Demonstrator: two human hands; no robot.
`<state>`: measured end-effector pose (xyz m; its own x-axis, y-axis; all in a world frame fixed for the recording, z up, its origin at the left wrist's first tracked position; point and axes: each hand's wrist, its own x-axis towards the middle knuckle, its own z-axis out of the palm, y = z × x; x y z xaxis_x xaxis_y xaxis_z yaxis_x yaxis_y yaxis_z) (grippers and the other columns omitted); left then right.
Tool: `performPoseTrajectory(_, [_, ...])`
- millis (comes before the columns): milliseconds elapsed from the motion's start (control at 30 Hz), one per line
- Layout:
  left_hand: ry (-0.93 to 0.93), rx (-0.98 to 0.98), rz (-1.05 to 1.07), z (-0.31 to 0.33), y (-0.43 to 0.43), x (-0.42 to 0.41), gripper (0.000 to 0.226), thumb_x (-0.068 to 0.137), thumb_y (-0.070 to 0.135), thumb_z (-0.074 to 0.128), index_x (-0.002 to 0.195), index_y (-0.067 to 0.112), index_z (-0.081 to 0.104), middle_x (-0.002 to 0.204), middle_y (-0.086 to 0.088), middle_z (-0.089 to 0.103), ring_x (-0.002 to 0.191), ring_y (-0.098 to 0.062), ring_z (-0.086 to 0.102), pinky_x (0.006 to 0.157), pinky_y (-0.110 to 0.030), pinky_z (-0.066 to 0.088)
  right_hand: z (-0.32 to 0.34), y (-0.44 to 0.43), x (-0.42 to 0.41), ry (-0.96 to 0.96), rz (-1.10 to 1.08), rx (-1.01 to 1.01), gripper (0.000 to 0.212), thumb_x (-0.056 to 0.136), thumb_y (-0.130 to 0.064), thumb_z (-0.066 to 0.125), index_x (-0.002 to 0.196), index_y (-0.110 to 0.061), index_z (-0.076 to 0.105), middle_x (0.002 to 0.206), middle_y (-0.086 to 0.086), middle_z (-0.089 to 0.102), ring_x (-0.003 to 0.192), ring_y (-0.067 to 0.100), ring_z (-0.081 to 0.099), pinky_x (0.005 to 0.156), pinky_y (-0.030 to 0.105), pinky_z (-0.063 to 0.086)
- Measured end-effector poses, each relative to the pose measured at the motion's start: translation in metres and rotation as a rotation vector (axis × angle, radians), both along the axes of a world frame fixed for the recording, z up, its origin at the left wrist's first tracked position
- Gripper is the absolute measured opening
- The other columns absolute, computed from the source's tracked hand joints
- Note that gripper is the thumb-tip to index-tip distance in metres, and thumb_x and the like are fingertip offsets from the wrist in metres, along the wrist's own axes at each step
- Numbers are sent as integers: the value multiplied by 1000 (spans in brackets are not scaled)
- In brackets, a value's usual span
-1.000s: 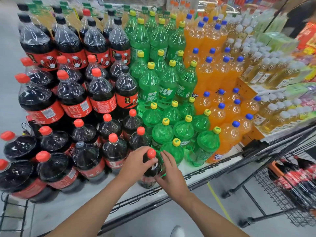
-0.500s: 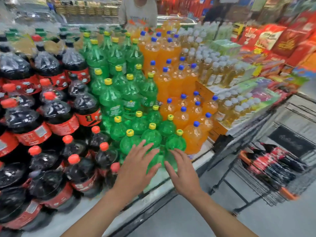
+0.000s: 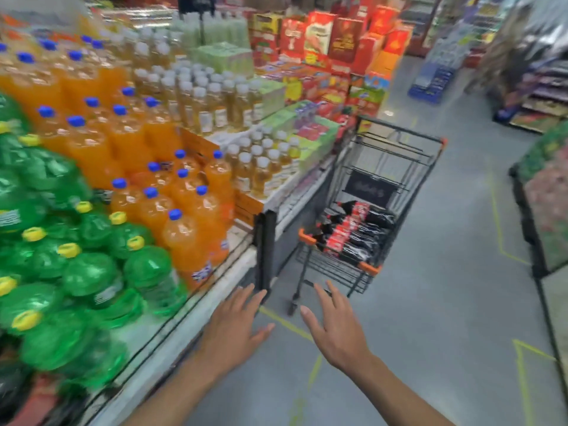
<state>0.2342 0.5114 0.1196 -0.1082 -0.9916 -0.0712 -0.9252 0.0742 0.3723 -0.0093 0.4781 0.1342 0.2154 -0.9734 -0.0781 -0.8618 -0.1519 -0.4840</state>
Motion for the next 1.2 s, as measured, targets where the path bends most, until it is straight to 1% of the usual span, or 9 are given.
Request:
performPoseTrajectory(100, [-3,33,-47,-3,-26,-53,94,82,79,15,162,32,27,172,3,19,159,-22,18,127,-44,21,-8,-10,-53,32,-87,21,91,86,-83,16,158,-31,32,169,0,20,155,22,18,125,44,21])
performPoseTrajectory(233, [-6,87,-93,-6,-57,-106,76,98,71,39,163,37,21,174,11,8,160,-14,5,127,-40,13,-10,-22,-103,14,-178,14,89,86,-81,18,153,-27,40,167,4,26,154,24,21,123,46,25])
performPoseTrajectory(367, [-10,82,-173,-7,-94,-137,88,87,81,23,162,35,25,173,6,13,160,-18,9,128,-41,15,-8,-43,-133,2,-253,32,93,82,-81,15,156,-28,37,168,2,23,154,22,19,124,44,21])
performPoseTrajectory(433, [1,85,-194,-12,-116,-147,83,92,77,31,162,34,26,173,4,15,160,-19,9,128,-40,15,-9,-58,-144,-4,-279,30,93,82,-81,16,155,-29,37,167,1,24,153,21,20,124,43,21])
performPoseTrajectory(633, [57,89,-202,-23,-199,-167,82,93,76,34,162,33,27,173,6,17,160,-19,12,128,-43,19,-18,-128,-168,8,-273,-5,60,100,-64,43,153,-36,36,166,-1,26,153,18,22,122,39,22])
performPoseTrajectory(733, [77,83,-197,-20,-247,-170,88,87,79,24,161,32,28,171,7,19,159,-17,14,128,-43,22,-19,-171,-174,26,-301,52,71,96,-73,34,154,-33,35,168,-2,22,154,18,20,124,40,20])
performPoseTrajectory(833, [95,116,-201,-21,-303,-173,75,97,69,39,160,30,29,170,6,22,158,-16,16,126,-43,26,-20,-219,-180,37,-332,75,87,87,-80,19,156,-29,35,168,-2,23,154,18,20,125,40,20])
performPoseTrajectory(1033, [88,175,-224,-34,-390,-184,70,102,60,47,161,29,28,170,4,22,158,-18,17,126,-44,26,-27,-294,-193,38,-334,123,70,100,-66,37,158,-26,32,168,-2,22,154,16,17,125,40,20])
performPoseTrajectory(1200, [73,245,-209,-50,-442,-203,72,103,59,47,163,29,23,172,4,17,159,-19,15,126,-44,21,-40,-357,-212,44,-291,154,90,87,-79,18,159,-26,31,168,-3,22,154,16,19,124,40,21])
